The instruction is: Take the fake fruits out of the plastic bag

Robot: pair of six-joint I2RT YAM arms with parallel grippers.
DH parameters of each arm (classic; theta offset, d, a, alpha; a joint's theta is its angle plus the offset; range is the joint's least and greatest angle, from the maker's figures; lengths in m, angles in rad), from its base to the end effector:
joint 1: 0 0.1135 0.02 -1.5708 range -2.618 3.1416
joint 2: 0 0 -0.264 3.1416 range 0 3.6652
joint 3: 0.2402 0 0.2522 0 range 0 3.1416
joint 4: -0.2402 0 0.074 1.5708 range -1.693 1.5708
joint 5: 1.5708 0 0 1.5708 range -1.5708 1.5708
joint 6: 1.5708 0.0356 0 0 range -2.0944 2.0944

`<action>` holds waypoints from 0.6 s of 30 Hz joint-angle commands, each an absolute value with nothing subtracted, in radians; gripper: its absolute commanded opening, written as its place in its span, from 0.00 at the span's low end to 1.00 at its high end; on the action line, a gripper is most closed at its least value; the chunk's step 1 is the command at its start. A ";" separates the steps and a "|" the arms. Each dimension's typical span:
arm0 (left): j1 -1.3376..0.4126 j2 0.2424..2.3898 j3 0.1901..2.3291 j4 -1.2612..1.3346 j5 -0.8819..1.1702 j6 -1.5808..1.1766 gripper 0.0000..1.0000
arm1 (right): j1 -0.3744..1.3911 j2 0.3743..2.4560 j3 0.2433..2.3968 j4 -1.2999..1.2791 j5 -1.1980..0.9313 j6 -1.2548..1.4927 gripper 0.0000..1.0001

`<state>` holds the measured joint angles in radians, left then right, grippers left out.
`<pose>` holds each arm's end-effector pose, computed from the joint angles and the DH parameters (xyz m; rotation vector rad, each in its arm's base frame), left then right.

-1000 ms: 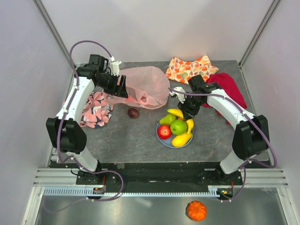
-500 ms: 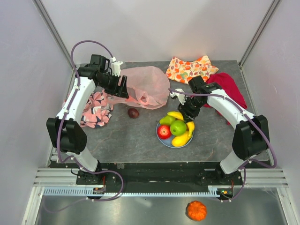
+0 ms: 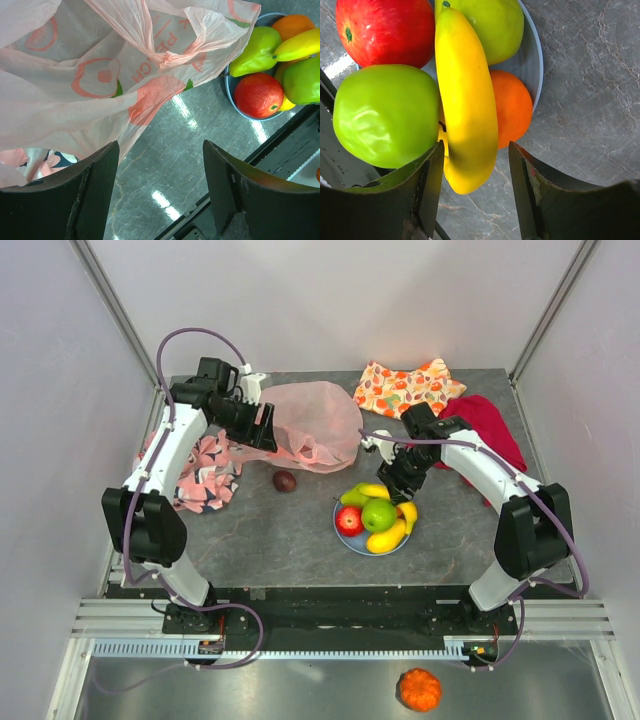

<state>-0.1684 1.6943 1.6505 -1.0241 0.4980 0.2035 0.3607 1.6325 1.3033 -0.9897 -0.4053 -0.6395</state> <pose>0.3428 -0.0755 0.3325 0.6381 2.4869 -0.6398 0.2889 0.1240 0.2512 -1.4028 2.4157 0.5191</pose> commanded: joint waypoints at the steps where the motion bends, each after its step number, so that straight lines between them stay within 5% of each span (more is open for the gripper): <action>1: -0.179 1.715 1.661 -1.025 0.489 0.236 0.74 | 0.348 1.620 1.328 -0.999 -0.411 -0.624 0.62; 18: -0.244 1.694 1.491 -1.000 0.480 0.394 0.75 | 0.298 1.580 1.428 -1.035 -0.400 -0.568 0.64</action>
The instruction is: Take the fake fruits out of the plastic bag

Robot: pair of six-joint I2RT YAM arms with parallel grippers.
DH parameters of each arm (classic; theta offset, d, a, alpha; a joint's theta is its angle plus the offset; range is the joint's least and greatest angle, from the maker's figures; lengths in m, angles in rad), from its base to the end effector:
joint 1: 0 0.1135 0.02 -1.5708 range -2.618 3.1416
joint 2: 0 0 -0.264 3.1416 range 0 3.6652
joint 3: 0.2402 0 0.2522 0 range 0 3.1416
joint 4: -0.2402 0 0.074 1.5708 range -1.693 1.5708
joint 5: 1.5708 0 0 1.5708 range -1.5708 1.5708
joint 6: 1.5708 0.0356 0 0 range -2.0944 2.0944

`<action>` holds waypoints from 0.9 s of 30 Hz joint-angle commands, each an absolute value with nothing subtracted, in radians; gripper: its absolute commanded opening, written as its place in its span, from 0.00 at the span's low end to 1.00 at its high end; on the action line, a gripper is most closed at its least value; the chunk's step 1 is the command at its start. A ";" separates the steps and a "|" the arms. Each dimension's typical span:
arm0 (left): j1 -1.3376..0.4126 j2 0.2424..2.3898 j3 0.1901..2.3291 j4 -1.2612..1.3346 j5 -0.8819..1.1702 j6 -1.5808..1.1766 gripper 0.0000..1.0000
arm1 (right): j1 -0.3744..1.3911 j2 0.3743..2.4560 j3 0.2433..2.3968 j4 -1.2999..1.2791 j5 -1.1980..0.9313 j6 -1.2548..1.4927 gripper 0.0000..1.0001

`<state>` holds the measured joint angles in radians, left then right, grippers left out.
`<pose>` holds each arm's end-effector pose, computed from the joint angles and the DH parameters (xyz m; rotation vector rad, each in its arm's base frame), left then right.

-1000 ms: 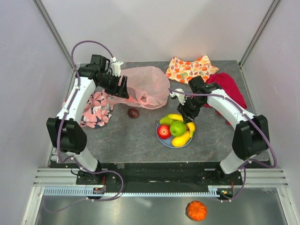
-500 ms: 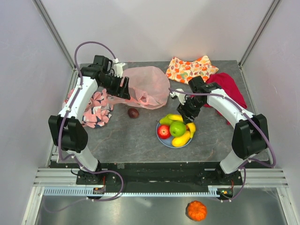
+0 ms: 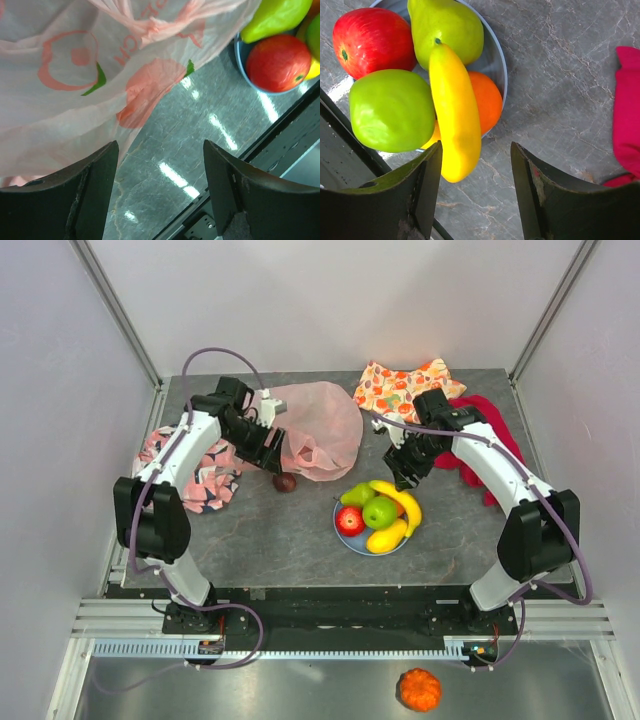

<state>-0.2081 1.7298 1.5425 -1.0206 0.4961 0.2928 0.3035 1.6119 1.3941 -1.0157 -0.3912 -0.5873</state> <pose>0.3400 -0.0891 0.2891 0.7869 2.5722 -0.6591 0.2998 0.1081 0.2820 -1.2535 2.4130 0.4676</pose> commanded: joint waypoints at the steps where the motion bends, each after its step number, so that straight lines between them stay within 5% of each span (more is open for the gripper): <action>1: -0.253 1.686 1.474 -0.991 0.466 0.402 0.76 | 0.293 1.578 1.427 -1.035 -0.399 -0.568 0.64; 27: -0.322 1.482 1.419 -0.831 0.307 0.256 0.75 | 0.189 1.631 1.177 -0.991 -0.086 -0.497 0.61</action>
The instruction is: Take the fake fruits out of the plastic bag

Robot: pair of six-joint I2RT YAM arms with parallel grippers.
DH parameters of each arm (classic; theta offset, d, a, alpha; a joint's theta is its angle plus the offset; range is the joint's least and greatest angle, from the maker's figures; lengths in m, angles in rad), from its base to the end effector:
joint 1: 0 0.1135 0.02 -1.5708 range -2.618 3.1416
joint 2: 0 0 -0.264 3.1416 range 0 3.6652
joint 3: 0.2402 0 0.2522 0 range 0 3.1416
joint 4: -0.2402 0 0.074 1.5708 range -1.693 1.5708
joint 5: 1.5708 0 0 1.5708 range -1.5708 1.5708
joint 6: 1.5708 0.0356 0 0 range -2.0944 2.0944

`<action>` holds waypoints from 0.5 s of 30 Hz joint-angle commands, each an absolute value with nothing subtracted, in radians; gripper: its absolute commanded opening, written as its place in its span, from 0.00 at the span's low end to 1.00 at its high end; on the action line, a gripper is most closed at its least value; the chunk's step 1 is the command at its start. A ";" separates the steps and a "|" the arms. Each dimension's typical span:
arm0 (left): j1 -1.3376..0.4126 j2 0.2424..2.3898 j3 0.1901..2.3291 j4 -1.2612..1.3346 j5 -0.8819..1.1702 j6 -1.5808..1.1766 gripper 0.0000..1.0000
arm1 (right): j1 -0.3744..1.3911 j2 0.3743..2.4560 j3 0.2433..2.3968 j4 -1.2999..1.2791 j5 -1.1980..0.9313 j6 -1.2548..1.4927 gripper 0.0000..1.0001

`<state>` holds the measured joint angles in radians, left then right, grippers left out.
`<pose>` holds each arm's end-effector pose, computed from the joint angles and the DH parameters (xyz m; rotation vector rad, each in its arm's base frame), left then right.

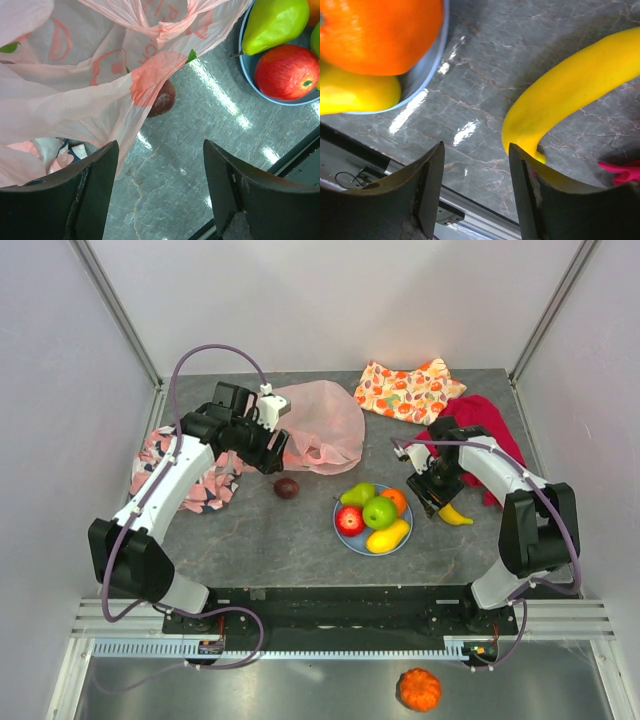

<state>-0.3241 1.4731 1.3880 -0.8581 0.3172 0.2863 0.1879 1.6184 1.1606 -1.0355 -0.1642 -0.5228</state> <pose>0.2872 -0.1082 0.3279 0.8718 2.3368 -0.4136 0.2811 0.0594 0.2140 -1.0631 2.8370 0.2262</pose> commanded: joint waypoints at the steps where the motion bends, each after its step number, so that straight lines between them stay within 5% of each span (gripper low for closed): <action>1: -0.322 1.480 1.422 -0.830 0.307 0.256 0.75 | 0.189 1.628 1.178 -0.985 -0.056 -0.497 0.60; 10: -0.324 1.485 1.424 -0.825 0.311 0.250 0.75 | 0.190 1.657 1.086 -0.851 0.074 -0.515 0.58; 15: -0.324 1.485 1.433 -0.825 0.305 0.258 0.75 | 0.190 1.620 1.129 -0.851 0.032 -0.554 0.18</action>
